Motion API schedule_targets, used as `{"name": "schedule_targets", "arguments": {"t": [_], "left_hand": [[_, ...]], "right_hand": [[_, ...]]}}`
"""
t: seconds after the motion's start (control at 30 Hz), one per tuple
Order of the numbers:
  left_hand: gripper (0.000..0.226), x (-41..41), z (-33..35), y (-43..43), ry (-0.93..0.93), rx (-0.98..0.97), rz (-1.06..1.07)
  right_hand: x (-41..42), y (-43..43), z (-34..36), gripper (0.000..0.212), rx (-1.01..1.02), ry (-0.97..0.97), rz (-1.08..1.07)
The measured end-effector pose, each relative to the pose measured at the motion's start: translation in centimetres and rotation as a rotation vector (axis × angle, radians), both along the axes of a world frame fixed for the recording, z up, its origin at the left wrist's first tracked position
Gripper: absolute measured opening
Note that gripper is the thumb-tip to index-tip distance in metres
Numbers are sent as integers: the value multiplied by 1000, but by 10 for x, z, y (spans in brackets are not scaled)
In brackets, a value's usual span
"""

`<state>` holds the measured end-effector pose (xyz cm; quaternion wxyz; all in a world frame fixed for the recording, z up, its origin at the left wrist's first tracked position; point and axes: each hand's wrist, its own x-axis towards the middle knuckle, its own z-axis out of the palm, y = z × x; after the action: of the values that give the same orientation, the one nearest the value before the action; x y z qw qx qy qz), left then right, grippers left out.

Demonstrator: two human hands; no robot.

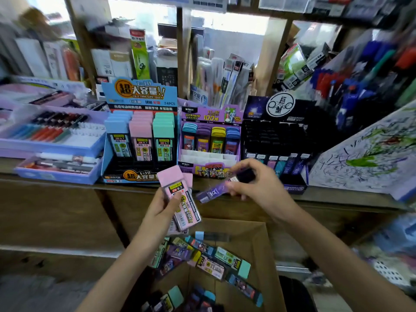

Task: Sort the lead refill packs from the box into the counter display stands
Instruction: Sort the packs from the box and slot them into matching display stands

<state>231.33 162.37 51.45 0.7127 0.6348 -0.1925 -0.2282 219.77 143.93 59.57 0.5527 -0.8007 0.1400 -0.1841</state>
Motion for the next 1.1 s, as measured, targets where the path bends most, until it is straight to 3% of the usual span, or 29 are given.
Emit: {"name": "schedule_targets", "arguments": {"t": [0.23, 0.5, 0.63, 0.83, 1.03, 1.1], "left_hand": [[18, 3, 14, 1, -49, 23, -18], [32, -5, 27, -17, -77, 15, -83], [21, -11, 27, -25, -56, 13, -88], [25, -16, 28, -29, -77, 23, -94], [30, -23, 32, -33, -82, 39, -93], [35, -27, 35, -36, -89, 42, -96]], "right_hand": [[-8, -40, 36, 2, -27, -16, -39], [-57, -111, 52, 13, -213, 19, -173], [-62, -130, 44, 10, -319, 21, -265], [-55, -133, 34, 22, -481, 137, -136], [-46, -145, 29, 12, -316, 51, -200], [-45, -149, 29, 15, -348, 52, -199]]}}
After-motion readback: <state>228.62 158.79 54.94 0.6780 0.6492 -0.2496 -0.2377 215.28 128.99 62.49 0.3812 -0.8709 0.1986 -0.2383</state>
